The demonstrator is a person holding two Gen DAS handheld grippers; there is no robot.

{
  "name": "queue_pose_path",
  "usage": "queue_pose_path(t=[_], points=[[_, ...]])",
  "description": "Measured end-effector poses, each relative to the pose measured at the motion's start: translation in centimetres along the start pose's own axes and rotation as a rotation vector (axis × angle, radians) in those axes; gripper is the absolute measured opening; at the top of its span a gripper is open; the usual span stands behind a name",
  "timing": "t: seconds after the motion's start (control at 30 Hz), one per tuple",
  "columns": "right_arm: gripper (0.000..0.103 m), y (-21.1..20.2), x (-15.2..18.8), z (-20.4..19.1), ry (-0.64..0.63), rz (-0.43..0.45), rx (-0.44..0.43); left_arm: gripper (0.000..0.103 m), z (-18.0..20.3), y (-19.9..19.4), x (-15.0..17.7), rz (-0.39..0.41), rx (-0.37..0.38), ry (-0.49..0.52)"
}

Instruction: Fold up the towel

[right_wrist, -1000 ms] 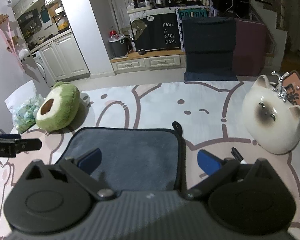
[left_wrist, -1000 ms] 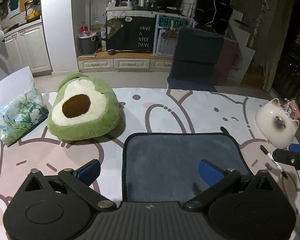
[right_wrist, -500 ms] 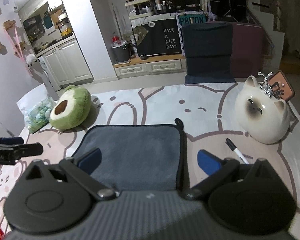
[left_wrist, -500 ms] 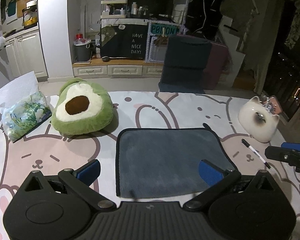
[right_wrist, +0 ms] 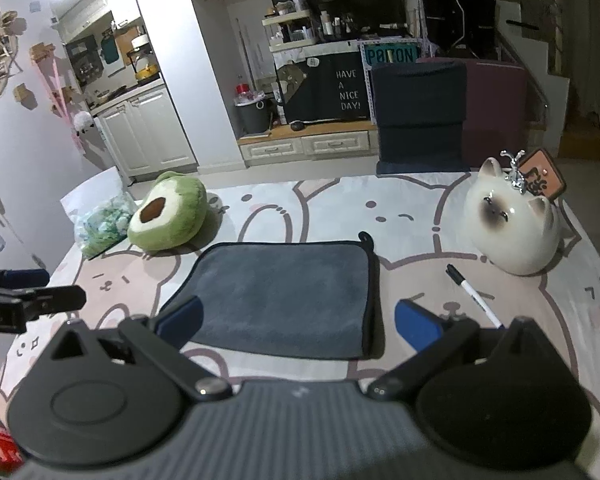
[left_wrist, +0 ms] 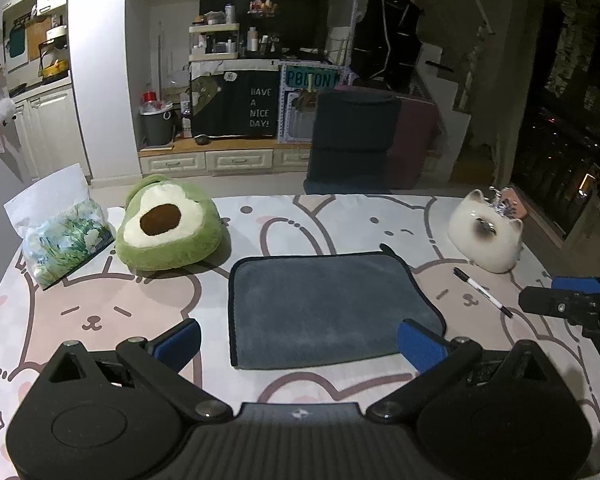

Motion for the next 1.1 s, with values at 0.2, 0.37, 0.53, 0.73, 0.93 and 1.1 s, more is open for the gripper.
queue_pose_path(t=[0.2, 0.37, 0.53, 0.73, 0.93, 1.1], points=[[0.103, -2.4, 1.1, -0.5, -0.017, 0.034, -0.008, 0.103, 1.1, -2.0, 1.3, 0.014, -0.001, 0.022], [0.103, -4.0, 2.0, -0.6, -0.007, 0.046, -0.020, 0.103, 1.0, -3.5, 2.1, 0.031, 0.003, -0.001], [0.103, -5.2, 3.3, -0.7, -0.015, 0.058, -0.009, 0.103, 1.1, -5.1, 2.9, 0.053, -0.010, -0.003], [0.103, -7.0, 5.1, -1.2, -0.061, 0.084, 0.003, 0.103, 1.4, -6.7, 4.3, 0.075, -0.012, 0.008], [0.103, -8.6, 6.6, -1.7, -0.092, 0.112, 0.013, 0.103, 2.1, -7.8, 6.1, 0.079, -0.011, 0.037], [0.103, -9.5, 8.0, -1.9, -0.102, 0.119, 0.019, 0.103, 2.7, -8.2, 7.4, 0.075, -0.023, 0.060]])
Point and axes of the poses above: each gripper's, at about its wrist camera, not at the fingertips, and y roughly the way its jaws point, z to its right, x to its underside, the point moved 1 cm from there along y, roughly the way its jaws point, and after that the axes turned 7 degrees about x, right-handed, at the moved point
